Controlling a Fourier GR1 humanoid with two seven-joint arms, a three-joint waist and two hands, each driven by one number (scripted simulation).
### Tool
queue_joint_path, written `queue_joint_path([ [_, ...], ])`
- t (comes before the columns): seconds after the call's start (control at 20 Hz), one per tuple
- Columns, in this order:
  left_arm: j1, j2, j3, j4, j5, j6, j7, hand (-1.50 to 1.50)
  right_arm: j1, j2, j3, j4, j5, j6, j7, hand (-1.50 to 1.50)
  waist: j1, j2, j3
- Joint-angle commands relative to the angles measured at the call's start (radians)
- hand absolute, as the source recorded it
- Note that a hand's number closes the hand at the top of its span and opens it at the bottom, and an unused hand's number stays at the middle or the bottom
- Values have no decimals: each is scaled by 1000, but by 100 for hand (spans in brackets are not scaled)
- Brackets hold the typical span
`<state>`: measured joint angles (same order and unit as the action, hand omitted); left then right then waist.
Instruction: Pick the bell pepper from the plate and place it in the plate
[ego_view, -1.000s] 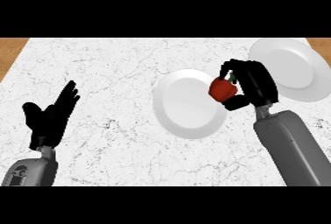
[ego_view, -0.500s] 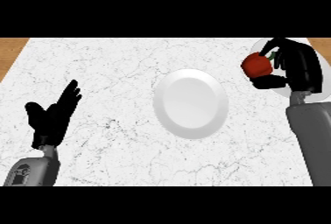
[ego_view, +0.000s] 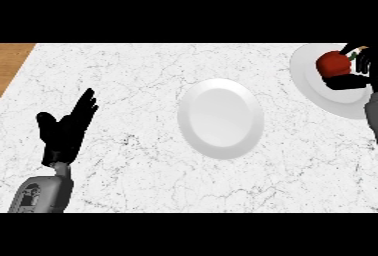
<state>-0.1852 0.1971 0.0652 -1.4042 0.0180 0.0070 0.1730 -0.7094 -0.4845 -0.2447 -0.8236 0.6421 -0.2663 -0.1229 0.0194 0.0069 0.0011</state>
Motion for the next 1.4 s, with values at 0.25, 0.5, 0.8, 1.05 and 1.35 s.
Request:
queue_joint_path([
  [0.25,-51,-14,-8,18,-11,0,-7,0,-86,-151,-39,424,49,14,-197,150,27,17,2],
  [0.5,-47,-11,-3,-19,4,-4,30,0,-131,-188,-84,556,-7,192,-197,-150,43,16,4],
  [0.8,-61,-1,4,41,-7,-16,-1,0,-124,-180,-114,586,-29,146,-427,-150,32,19,4],
  [1.05,-25,-12,-2,-22,-5,-3,26,0,-166,-184,-218,530,-157,227,-608,-150,18,6,4],
  [1.35,2,7,11,18,-10,-26,-31,0,-229,-273,-312,577,-274,457,-579,-150,7,2,1],
])
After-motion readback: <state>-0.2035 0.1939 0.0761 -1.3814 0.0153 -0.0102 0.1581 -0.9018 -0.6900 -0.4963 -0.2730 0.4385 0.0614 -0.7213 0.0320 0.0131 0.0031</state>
